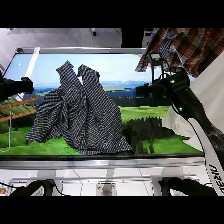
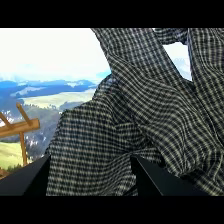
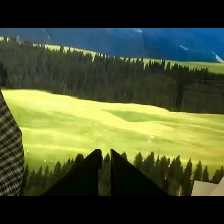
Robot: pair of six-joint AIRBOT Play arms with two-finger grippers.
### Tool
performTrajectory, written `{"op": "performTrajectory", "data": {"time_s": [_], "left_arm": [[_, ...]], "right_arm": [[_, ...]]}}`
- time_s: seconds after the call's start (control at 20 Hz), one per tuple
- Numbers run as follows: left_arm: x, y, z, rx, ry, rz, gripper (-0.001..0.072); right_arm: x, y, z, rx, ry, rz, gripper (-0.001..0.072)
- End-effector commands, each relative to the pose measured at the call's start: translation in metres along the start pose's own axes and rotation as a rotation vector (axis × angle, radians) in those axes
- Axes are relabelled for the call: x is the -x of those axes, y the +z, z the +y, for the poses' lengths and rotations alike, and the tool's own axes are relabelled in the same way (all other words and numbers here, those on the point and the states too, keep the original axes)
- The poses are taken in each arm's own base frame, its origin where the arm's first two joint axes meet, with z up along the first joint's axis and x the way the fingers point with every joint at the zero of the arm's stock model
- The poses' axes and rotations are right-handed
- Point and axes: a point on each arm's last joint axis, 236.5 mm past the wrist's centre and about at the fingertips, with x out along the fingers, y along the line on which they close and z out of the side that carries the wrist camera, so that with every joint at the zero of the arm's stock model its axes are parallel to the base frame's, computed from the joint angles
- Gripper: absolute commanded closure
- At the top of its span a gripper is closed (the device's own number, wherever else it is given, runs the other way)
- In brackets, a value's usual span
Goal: Fold the clothes and pants, and hang the long-sleeved shirts on hangers.
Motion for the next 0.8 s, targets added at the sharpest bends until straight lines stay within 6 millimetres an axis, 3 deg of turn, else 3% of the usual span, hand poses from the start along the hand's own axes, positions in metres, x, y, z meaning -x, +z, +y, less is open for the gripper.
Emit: {"op": "performTrajectory", "data": {"time_s": [0.0,0.1,0.15,0.2,0.25,0.35,0.45,0.55,0.75], "left_arm": [[-0.005,0.001,0.000,-0.006,0.000,-0.001,0.0100],[-0.009,-0.021,-0.002,-0.007,-0.010,0.090,0.0083],[-0.010,-0.041,-0.005,-0.013,-0.024,0.175,-0.0006],[-0.010,-0.063,-0.014,-0.017,-0.061,0.269,-0.0002],[-0.007,-0.085,-0.031,-0.039,-0.139,0.357,-0.0002],[0.003,-0.121,-0.081,-0.050,-0.369,0.463,0.0005],[0.016,-0.158,-0.115,-0.009,-0.522,0.563,0.0005],[0.030,-0.199,-0.123,0.006,-0.561,0.673,0.0005],[0.056,-0.253,-0.129,-0.018,-0.582,0.709,0.0005]], "right_arm": [[-0.006,-0.014,0.009,0.020,0.034,0.041,0.0601],[-0.005,-0.009,0.020,-0.007,0.080,0.023,0.0601],[-0.005,-0.005,0.023,-0.028,0.093,0.006,0.0600],[-0.005,-0.005,0.028,-0.040,0.111,0.006,0.0606],[-0.004,-0.003,0.034,-0.002,0.128,-0.002,0.0664],[-0.001,-0.007,0.052,0.208,0.157,-0.008,0.0673],[-0.001,-0.025,0.073,0.366,0.192,0.026,0.0673],[-0.004,-0.050,0.092,0.461,0.228,0.069,0.0673],[0.008,-0.093,0.129,0.624,0.343,0.036,0.0673]]}}
